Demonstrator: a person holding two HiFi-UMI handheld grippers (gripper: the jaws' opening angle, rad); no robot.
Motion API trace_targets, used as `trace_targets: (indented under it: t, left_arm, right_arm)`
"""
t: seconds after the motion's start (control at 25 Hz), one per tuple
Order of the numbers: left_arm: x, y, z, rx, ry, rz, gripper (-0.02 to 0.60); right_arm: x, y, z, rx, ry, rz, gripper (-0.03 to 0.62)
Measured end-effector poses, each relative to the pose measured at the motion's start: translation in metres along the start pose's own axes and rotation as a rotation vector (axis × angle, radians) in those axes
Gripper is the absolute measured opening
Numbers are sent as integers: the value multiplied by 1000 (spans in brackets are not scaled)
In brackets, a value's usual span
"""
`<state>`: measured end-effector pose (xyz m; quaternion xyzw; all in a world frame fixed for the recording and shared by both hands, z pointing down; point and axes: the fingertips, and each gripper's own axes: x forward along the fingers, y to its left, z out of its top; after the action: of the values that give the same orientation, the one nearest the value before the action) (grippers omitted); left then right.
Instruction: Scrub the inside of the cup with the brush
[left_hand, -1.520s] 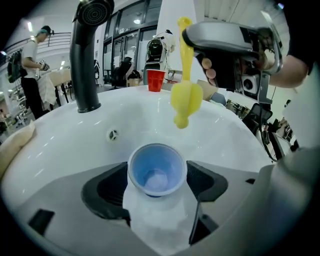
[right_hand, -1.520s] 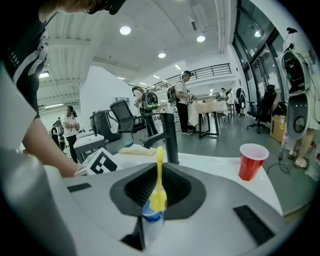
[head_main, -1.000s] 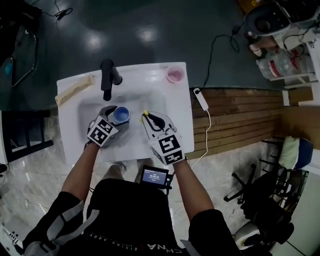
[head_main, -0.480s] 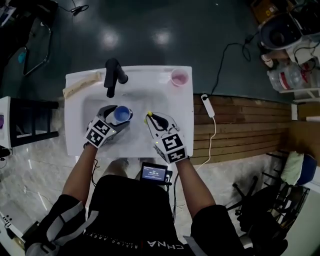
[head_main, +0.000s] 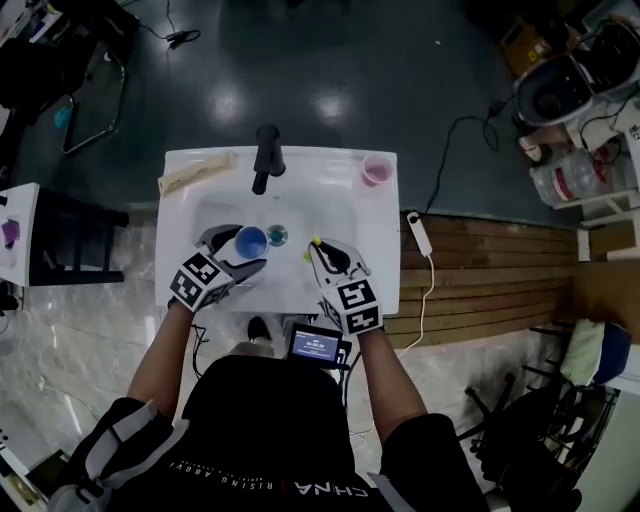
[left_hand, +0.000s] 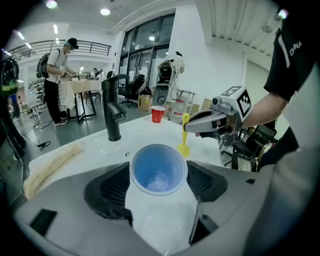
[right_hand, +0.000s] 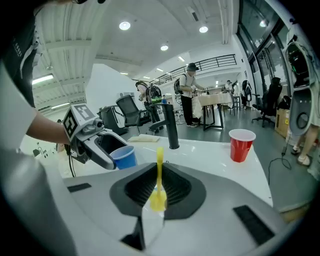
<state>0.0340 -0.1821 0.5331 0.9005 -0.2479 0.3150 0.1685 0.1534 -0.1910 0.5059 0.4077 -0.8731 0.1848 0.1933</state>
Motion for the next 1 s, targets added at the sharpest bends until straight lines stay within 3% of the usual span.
trace_targets:
  t: [0.16, 0.48, 1.0]
  left_arm:
    - [-34, 1, -8, -2, -14, 23, 350]
    - [-98, 9, -63, -61, -17, 103, 350]
    - [-160, 36, -141, -120, 54, 188, 351]
  right_arm:
    - [1, 25, 8, -17, -9, 4, 38]
    - [14, 86, 13, -47, -26, 38, 38]
    - [40, 149, 23, -80, -24, 75, 38]
